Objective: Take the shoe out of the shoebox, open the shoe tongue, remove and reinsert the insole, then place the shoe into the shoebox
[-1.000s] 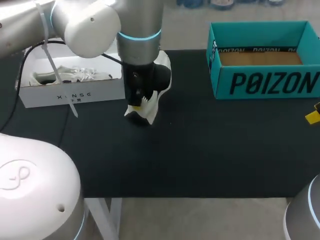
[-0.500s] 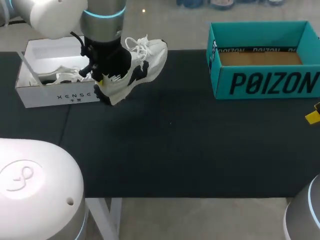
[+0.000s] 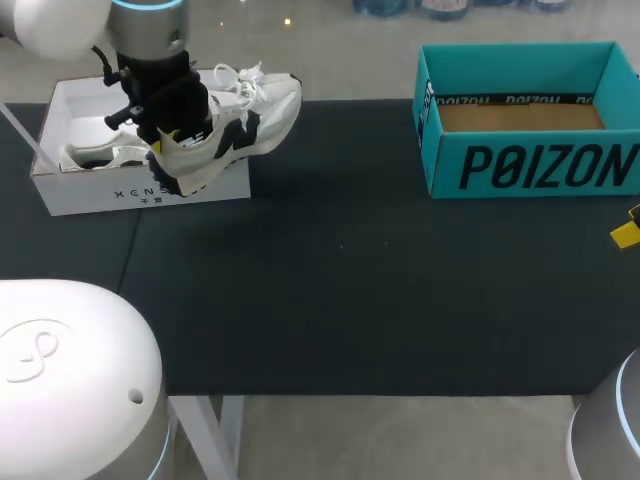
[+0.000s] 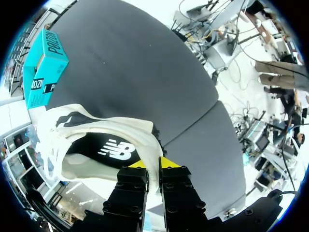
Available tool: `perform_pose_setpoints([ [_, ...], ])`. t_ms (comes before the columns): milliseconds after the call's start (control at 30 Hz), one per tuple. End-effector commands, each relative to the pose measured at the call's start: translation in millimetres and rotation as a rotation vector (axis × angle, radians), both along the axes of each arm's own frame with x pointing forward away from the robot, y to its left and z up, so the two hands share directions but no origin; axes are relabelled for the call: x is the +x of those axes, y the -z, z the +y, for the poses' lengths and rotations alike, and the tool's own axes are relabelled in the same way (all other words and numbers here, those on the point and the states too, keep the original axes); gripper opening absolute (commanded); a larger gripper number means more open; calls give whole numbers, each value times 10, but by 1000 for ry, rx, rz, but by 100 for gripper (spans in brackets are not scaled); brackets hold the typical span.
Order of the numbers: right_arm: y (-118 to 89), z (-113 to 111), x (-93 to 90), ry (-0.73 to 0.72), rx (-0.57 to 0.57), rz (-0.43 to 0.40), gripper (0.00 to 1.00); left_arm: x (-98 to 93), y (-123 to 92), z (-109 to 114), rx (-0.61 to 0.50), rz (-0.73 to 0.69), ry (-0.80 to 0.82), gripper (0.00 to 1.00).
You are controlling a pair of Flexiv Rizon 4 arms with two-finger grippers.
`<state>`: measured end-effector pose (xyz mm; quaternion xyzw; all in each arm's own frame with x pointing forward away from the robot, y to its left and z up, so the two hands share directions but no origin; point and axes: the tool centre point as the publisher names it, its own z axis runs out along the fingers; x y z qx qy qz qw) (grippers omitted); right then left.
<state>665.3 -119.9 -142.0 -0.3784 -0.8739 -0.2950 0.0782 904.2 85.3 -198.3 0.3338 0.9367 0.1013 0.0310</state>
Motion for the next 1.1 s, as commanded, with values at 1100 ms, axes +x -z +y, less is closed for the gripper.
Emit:
perform_pose_setpoints([
  [1100, 7, -1, 13, -1, -2, 3, 100, 1164, -387, 1534, 143, -127, 256, 0],
])
